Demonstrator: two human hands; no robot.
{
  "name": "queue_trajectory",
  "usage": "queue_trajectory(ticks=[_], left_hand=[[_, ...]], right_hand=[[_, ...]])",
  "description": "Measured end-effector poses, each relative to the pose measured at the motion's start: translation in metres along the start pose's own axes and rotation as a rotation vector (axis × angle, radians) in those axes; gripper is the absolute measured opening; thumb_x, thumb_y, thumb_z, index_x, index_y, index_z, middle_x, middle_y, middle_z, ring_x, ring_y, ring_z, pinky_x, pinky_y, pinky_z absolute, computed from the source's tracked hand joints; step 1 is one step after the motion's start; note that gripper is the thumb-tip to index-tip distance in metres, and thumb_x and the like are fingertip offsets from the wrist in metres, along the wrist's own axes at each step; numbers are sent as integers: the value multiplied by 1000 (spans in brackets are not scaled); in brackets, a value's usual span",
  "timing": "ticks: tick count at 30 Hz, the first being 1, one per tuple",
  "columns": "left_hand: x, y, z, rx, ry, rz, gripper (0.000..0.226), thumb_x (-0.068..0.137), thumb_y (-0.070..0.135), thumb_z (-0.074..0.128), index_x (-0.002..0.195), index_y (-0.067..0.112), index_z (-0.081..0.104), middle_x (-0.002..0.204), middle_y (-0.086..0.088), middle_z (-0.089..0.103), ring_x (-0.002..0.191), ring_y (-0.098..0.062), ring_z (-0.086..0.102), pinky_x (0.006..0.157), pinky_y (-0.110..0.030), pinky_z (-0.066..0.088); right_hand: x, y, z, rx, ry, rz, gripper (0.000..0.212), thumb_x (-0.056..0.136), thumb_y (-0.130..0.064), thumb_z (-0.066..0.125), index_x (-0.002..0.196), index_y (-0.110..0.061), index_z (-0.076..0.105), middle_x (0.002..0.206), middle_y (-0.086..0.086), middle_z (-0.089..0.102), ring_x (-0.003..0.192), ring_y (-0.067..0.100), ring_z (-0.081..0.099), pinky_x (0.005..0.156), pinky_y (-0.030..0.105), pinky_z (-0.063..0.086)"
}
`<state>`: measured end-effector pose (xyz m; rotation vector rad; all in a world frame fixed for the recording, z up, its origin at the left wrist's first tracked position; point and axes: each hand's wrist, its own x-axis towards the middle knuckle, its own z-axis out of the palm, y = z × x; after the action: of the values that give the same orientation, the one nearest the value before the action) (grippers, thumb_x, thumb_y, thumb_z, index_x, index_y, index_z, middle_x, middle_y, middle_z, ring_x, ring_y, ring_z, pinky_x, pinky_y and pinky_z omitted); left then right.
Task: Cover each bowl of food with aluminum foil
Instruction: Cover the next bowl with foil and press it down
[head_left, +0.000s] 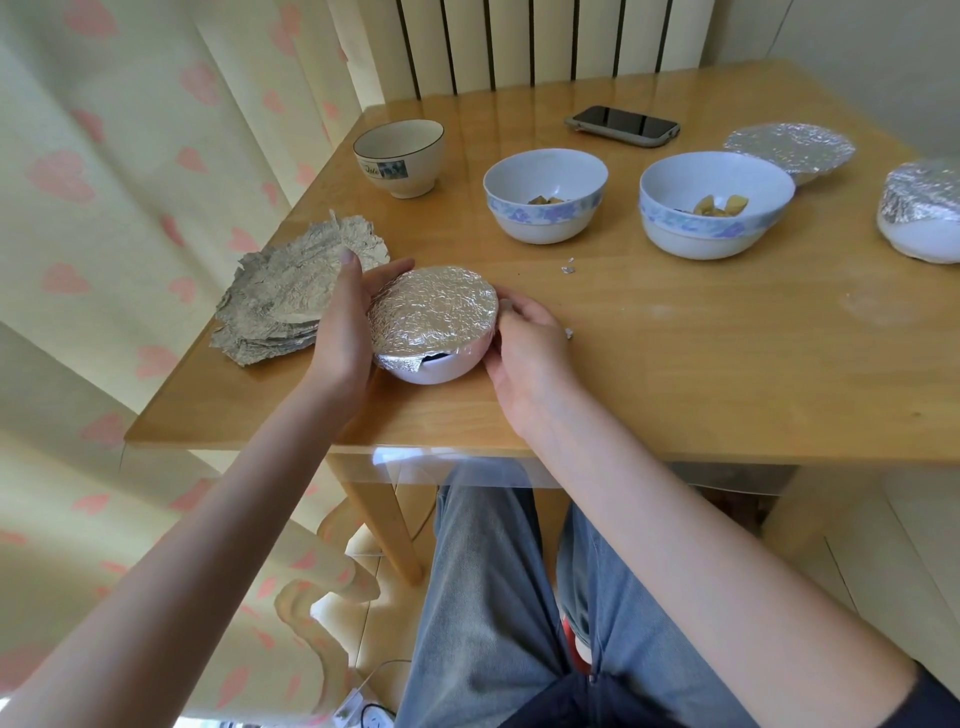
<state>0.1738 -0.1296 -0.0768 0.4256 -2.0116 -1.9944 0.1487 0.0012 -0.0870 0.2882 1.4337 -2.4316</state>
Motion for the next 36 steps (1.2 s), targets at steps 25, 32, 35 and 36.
queue_trajectory(ticks=[25,32,35,36], left_hand=[[-18,-5,14,-13,154,39,56,104,49,20,128,15,59,120,-3,66,110,-12,63,105,-35,44],[-30,-7,-6,72,9,179,82,81,74,35,149,28,30,152,1,37,140,-8,35,118,-38,26],[-39,-7,-13,318,-161,273,94,74,73,50,151,27,24,156,6,29,142,-1,27,118,-32,25],[-39,-7,-14,383,-171,288,98,71,68,55,153,26,22,156,7,28,142,-1,28,117,-30,26]], right_hand=[[-3,-13,9,-386,-42,-80,33,100,-33,36,118,-16,59,117,1,64,110,21,58,103,38,42],[-14,-30,-8,-487,-24,-258,32,102,-34,34,122,-17,54,103,-7,53,105,10,46,94,25,33],[-27,-15,-17,-551,-148,-274,46,101,-32,40,144,-16,35,143,-6,44,132,8,38,111,26,27],[-28,-10,-20,-578,-189,-281,48,101,-32,40,146,-16,33,147,-5,40,135,9,36,113,28,27]])
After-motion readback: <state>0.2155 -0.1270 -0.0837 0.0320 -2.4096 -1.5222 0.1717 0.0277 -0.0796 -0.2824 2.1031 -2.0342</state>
